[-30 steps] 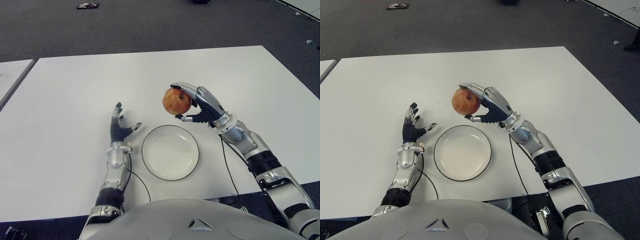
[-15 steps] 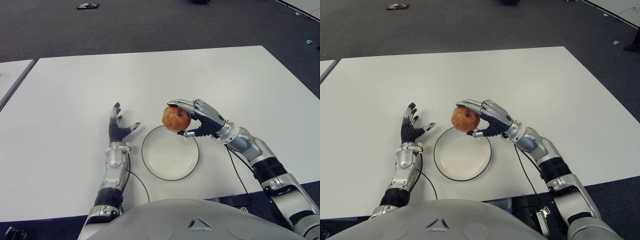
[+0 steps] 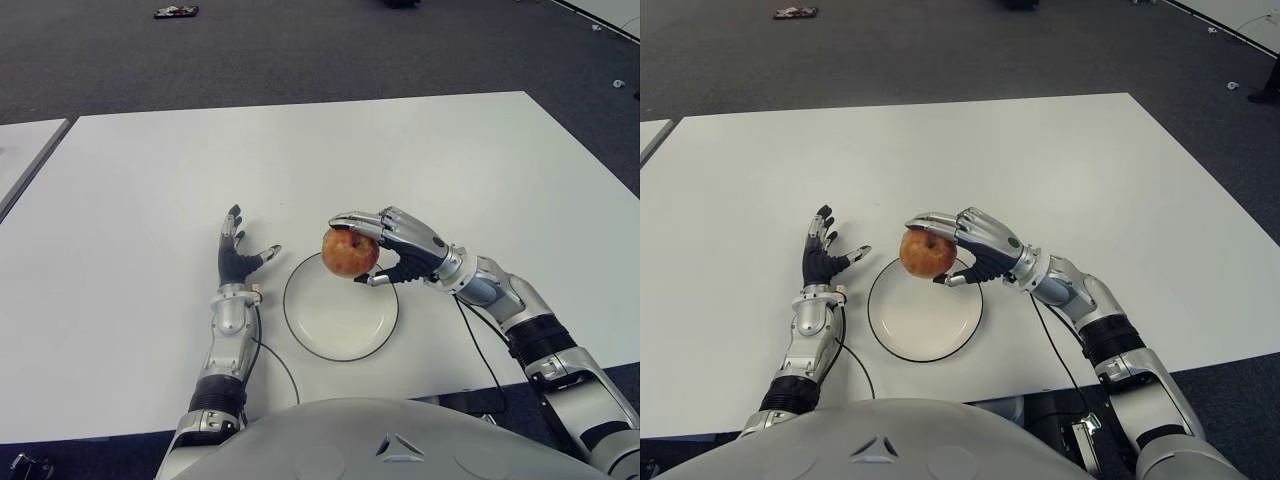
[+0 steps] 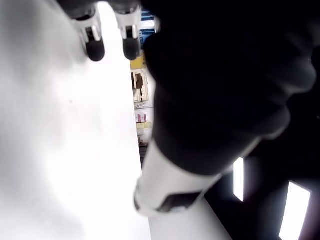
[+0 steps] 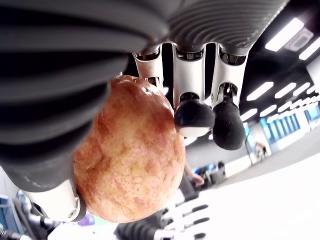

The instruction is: Put the apples into the plate.

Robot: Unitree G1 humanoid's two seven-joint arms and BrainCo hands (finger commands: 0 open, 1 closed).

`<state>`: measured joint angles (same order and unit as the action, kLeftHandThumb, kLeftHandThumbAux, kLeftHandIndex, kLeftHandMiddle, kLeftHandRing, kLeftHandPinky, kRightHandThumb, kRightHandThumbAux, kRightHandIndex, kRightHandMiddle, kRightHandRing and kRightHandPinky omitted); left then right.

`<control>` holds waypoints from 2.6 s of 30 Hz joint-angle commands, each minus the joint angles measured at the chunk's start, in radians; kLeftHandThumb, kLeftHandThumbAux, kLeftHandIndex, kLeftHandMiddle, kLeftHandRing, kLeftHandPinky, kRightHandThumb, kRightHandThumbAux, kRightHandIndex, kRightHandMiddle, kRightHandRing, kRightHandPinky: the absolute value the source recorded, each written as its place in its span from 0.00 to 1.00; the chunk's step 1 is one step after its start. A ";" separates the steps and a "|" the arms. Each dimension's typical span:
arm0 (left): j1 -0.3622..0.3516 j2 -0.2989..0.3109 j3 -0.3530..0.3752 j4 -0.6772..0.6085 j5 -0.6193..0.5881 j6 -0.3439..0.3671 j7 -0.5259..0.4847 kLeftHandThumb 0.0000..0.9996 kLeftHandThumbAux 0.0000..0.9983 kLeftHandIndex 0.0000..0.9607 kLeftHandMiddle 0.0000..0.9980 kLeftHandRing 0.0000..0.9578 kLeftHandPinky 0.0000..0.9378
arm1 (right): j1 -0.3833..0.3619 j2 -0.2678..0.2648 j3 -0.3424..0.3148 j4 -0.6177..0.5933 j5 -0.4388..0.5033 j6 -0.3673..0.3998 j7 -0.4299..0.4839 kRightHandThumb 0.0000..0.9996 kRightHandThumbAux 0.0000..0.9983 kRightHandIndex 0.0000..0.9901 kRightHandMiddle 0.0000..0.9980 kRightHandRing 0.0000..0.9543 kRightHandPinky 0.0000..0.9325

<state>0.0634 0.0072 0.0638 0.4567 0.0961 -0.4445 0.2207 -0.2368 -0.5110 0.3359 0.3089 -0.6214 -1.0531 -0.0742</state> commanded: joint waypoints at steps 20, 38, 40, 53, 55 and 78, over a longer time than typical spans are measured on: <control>-0.013 0.006 -0.001 0.016 0.004 0.027 -0.008 0.00 0.47 0.00 0.03 0.02 0.02 | 0.025 -0.023 0.030 -0.036 -0.045 0.009 0.124 0.75 0.71 0.45 0.87 0.92 0.94; -0.026 0.003 0.001 0.023 -0.006 0.026 -0.011 0.00 0.47 0.00 0.02 0.01 0.03 | 0.019 -0.027 0.062 -0.037 -0.026 0.000 0.199 0.75 0.71 0.45 0.87 0.91 0.94; -0.026 0.003 0.000 0.023 -0.006 0.026 -0.011 0.00 0.47 0.00 0.02 0.01 0.03 | 0.023 -0.027 0.060 -0.043 -0.030 0.004 0.202 0.75 0.71 0.45 0.87 0.91 0.94; -0.026 0.006 -0.001 0.019 -0.008 0.027 -0.014 0.00 0.47 0.00 0.02 0.01 0.03 | 0.040 -0.005 0.029 -0.058 -0.104 -0.015 0.110 0.71 0.71 0.44 0.81 0.85 0.82; -0.025 0.006 -0.001 0.017 -0.008 0.028 -0.013 0.00 0.47 0.00 0.02 0.01 0.03 | 0.036 -0.001 0.025 -0.052 -0.132 -0.031 0.071 0.70 0.72 0.44 0.79 0.82 0.79; -0.025 0.007 0.000 0.013 -0.008 0.034 -0.011 0.00 0.49 0.00 0.02 0.02 0.03 | 0.029 -0.032 0.033 -0.102 -0.340 0.049 -0.103 0.49 0.64 0.43 0.66 0.66 0.60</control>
<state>0.0451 0.0108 0.0632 0.4695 0.0884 -0.4253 0.2198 -0.1983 -0.5246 0.3578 0.2329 -0.9451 -1.0362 -0.2094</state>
